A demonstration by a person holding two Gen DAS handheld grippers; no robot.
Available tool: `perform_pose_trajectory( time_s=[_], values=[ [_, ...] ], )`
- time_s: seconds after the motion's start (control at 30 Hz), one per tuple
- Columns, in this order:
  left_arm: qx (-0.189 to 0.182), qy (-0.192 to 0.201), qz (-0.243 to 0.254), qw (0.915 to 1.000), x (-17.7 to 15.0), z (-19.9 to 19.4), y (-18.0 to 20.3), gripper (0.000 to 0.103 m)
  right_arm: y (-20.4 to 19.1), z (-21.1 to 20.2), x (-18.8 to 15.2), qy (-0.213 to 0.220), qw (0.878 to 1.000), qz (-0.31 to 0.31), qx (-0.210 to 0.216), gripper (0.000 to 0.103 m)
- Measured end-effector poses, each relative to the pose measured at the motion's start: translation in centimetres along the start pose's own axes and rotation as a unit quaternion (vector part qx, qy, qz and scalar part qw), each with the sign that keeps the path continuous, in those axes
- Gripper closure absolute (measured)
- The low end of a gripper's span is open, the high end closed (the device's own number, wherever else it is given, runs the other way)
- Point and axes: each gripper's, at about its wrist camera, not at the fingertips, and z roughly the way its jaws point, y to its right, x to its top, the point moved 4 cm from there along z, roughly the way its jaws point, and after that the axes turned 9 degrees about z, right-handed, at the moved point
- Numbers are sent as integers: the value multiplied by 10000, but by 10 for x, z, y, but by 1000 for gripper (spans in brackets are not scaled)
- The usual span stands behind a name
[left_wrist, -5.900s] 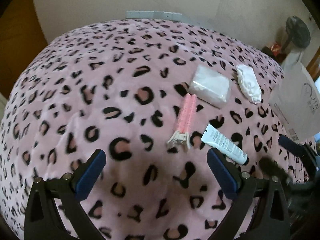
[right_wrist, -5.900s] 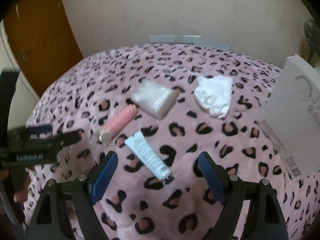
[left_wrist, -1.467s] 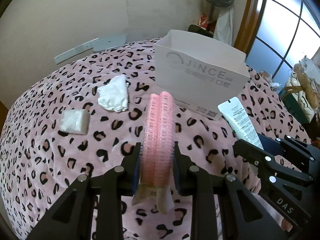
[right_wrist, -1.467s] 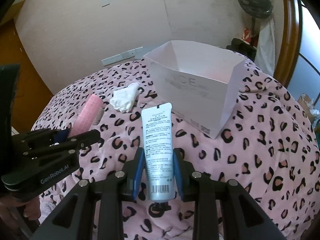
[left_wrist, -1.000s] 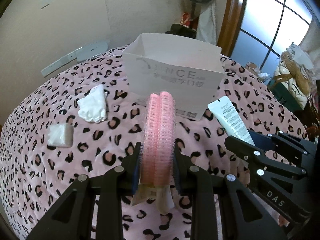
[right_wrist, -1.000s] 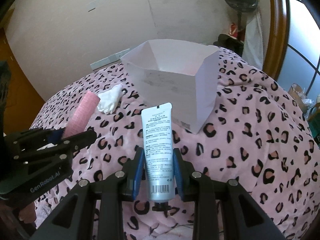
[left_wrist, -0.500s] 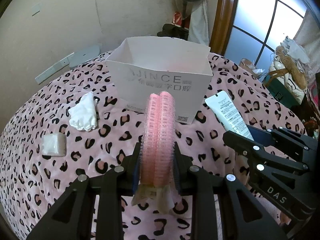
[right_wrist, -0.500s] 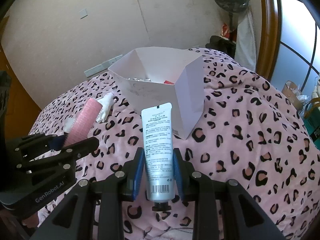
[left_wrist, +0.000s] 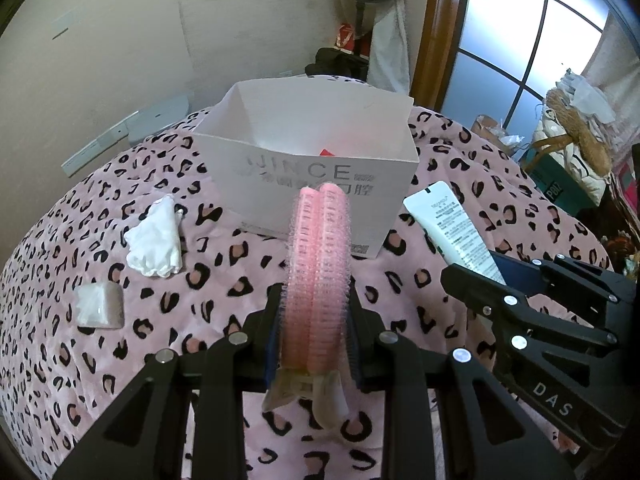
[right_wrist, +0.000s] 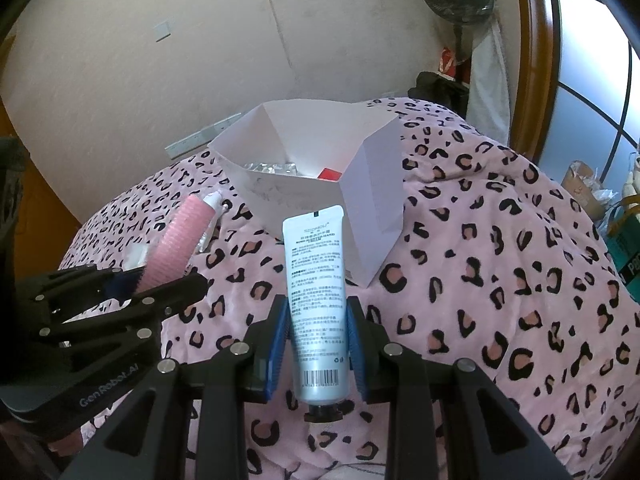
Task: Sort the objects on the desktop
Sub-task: 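Lift and carry pink roller and white tube toward the paper bag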
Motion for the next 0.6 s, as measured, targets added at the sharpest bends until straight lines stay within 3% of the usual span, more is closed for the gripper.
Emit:
perform_pose_trajectory(
  time_s=[0.6],
  values=[
    [-36, 144, 49, 9999, 37, 12, -8, 75, 10, 1, 32, 220, 9996, 150, 137, 74]
  ],
)
